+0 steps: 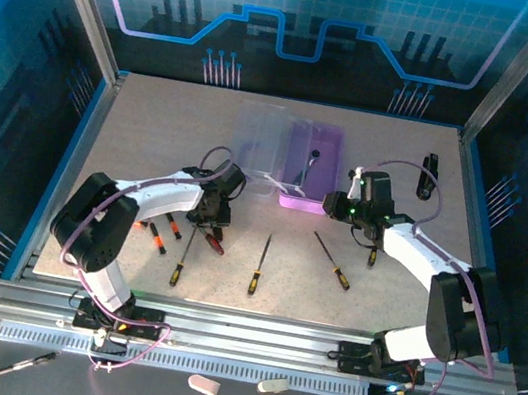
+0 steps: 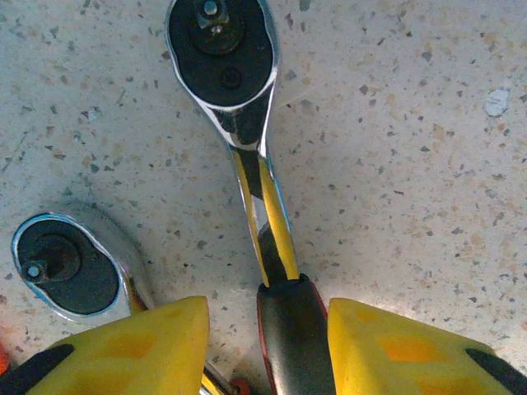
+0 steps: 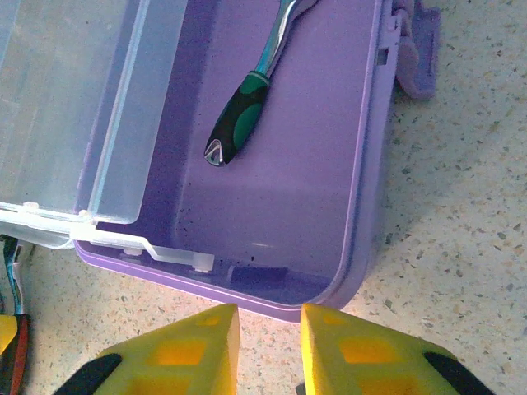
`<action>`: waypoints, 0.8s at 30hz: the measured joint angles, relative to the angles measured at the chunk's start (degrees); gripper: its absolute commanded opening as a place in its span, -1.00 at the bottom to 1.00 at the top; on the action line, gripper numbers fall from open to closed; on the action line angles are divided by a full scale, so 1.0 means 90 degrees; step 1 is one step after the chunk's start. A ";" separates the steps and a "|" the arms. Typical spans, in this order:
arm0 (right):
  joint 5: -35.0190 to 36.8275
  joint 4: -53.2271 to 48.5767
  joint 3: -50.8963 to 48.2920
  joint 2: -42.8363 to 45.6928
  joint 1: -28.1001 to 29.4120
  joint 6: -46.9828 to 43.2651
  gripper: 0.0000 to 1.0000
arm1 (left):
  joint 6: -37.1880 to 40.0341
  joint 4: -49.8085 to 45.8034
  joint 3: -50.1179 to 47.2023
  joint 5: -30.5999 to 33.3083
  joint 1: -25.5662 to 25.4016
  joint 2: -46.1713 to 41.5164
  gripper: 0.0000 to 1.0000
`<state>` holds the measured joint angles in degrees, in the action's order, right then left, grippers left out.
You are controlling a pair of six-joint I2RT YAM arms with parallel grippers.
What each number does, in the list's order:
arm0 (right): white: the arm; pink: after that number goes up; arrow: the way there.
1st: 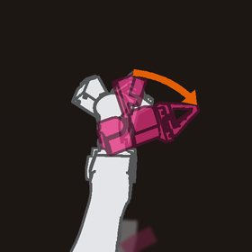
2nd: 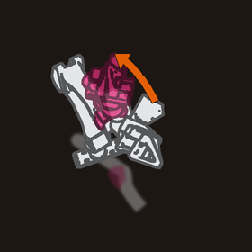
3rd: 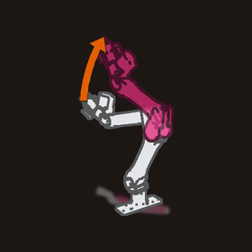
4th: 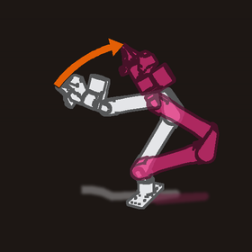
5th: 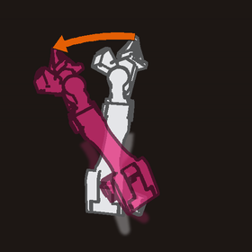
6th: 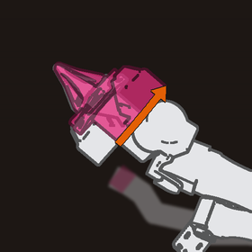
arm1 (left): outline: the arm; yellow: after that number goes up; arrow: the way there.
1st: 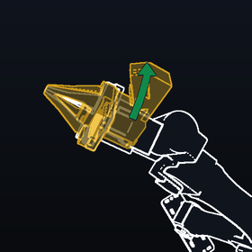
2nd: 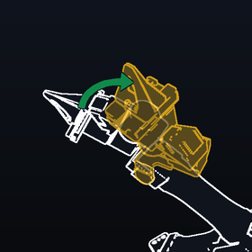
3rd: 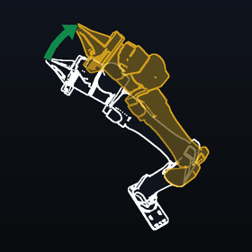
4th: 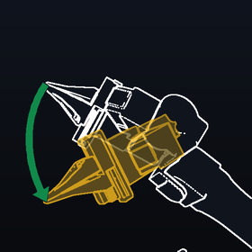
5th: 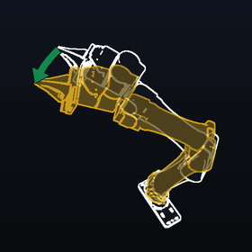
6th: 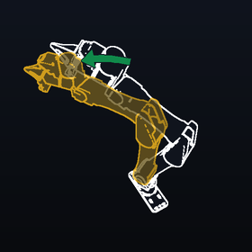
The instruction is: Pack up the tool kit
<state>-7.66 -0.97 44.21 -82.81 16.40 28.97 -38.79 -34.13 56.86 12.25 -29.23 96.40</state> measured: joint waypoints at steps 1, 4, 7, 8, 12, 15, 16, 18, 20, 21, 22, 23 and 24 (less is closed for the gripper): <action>-0.0017 0.0017 0.0000 -0.0022 0.0000 0.0005 -0.47 | 0.0002 0.0017 0.0000 0.0000 -0.0002 0.0022 -0.21; -0.0039 0.0027 0.0000 -0.0044 0.0000 0.0022 -0.47 | 0.0019 0.0058 0.0007 -0.0002 -0.0010 0.0083 -0.28; -0.0039 0.0041 0.0000 -0.0046 0.0000 0.0022 -0.47 | 0.0022 0.0141 0.0012 -0.0002 -0.0022 0.0138 -0.29; -0.0039 0.0051 0.0000 -0.0046 0.0002 0.0022 -0.47 | 0.0019 0.0165 0.0012 -0.0002 -0.0022 0.0141 -0.29; -0.0039 0.0070 0.0000 -0.0046 0.0000 0.0022 -0.46 | 0.0019 0.0279 0.0012 -0.0002 -0.0022 0.0177 -0.29; -0.0039 0.0070 0.0000 -0.0046 0.0000 0.0022 -0.47 | 0.0019 0.0357 0.0012 -0.0002 -0.0022 0.0335 -0.31; -0.0039 0.0070 0.0000 -0.0046 0.0000 0.0022 -0.47 | 0.0017 0.0359 0.0012 0.0015 -0.0022 0.0379 -0.31; -0.0039 0.0073 0.0000 -0.0046 0.0000 0.0022 -0.47 | 0.0015 0.0352 0.0039 0.0017 -0.0022 0.0379 -0.32; -0.0039 0.0070 0.0000 -0.0046 0.0000 0.0022 -0.47 | -0.0019 0.0345 0.0039 0.0017 -0.0022 0.0381 -0.41; -0.0039 0.0070 0.0000 -0.0046 0.0000 0.0022 -0.47 | -0.0027 0.0333 0.0039 0.0029 -0.0022 0.0381 -0.46; -0.0039 0.0070 0.0000 -0.0046 0.0000 0.0022 -0.47 | -0.0032 0.0325 0.0036 0.0049 -0.0022 0.0379 -0.52; -0.0039 0.0070 0.0000 -0.0046 0.0000 0.0022 -0.47 | -0.0041 0.0316 0.0034 0.0070 -0.0022 0.0379 -0.58; -0.0039 0.0070 0.0000 -0.0046 0.0000 0.0022 -0.47 | -0.0034 0.0313 0.0034 0.0095 -0.0022 0.0372 -0.60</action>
<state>-8.01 -0.34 44.21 -83.22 16.40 29.17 -39.09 -31.31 57.17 13.10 -29.43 99.74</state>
